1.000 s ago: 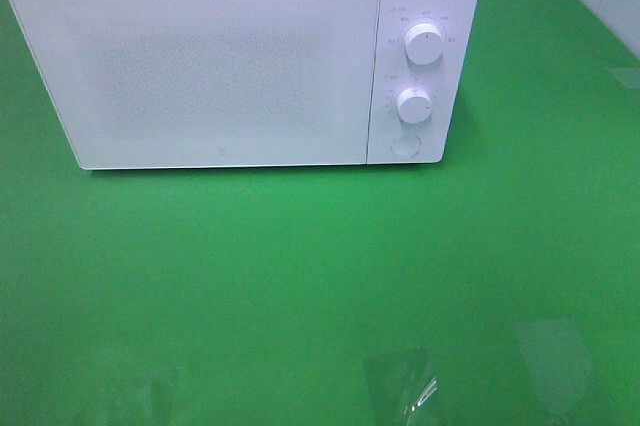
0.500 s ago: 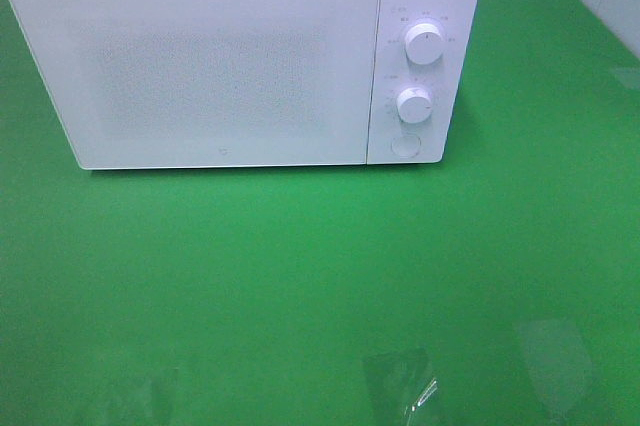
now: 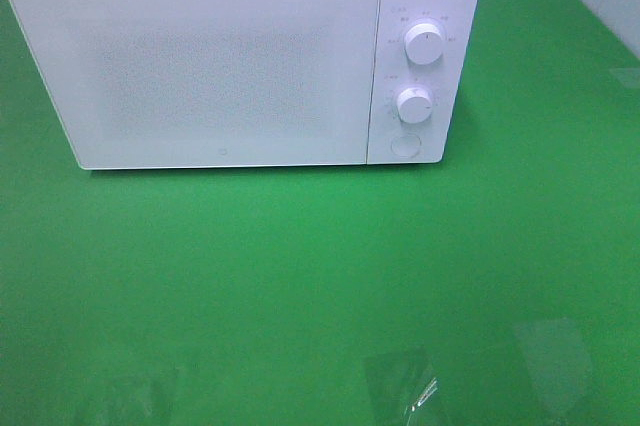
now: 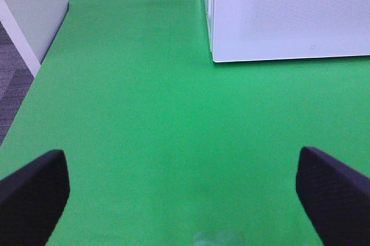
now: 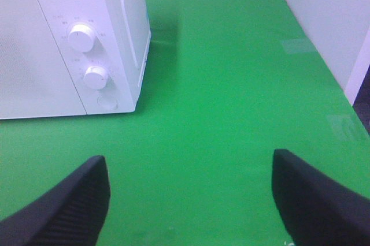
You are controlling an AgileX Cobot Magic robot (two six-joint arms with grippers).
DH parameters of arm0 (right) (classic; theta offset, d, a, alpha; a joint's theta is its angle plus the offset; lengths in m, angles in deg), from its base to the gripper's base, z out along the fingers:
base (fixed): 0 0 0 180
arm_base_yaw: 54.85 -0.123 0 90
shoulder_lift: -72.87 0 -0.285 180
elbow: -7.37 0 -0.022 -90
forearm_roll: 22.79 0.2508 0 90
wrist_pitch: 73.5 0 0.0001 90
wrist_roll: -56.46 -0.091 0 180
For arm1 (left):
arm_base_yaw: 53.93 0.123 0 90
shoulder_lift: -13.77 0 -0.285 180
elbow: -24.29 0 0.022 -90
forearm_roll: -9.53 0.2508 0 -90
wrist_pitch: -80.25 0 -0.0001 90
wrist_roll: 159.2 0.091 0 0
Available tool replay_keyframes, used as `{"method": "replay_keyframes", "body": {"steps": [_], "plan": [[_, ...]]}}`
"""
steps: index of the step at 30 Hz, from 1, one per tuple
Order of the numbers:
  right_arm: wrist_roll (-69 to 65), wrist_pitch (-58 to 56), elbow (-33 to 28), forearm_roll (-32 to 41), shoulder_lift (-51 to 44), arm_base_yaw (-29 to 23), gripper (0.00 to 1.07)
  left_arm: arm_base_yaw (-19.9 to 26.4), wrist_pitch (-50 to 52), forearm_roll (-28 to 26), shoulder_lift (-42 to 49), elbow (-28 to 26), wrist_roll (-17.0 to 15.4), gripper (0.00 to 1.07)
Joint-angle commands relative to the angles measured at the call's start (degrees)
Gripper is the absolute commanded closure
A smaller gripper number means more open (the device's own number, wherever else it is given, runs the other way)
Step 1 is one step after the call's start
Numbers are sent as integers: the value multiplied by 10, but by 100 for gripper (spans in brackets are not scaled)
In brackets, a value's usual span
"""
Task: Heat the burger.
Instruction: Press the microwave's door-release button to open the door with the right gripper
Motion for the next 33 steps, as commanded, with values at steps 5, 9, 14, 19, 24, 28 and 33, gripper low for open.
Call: {"method": "replay_keyframes", "body": {"steps": [5,9,14,19,24,28,33], "plan": [[-4,111,0,-9,77,-1,31,2,2,-3,10,2,2,7],[-7,171,-18,-9,116,-1,31,2,2,-3,10,2,2,7],[-7,264,-49,-9,176,-1,31,2,2,-3,10,2,2,7],[-9,331,-64,-8,233,-1,31,2,2,-3,10,2,2,7],[-48,429,-78,-7,323,-1,31,2,2,-3,10,2,2,7],[-50,477,-80,-7,370,-1,31,2,2,-3,10,2,2,7],[-48,604,-88,-7,457,-1,31,2,2,-3,10,2,2,7]]}}
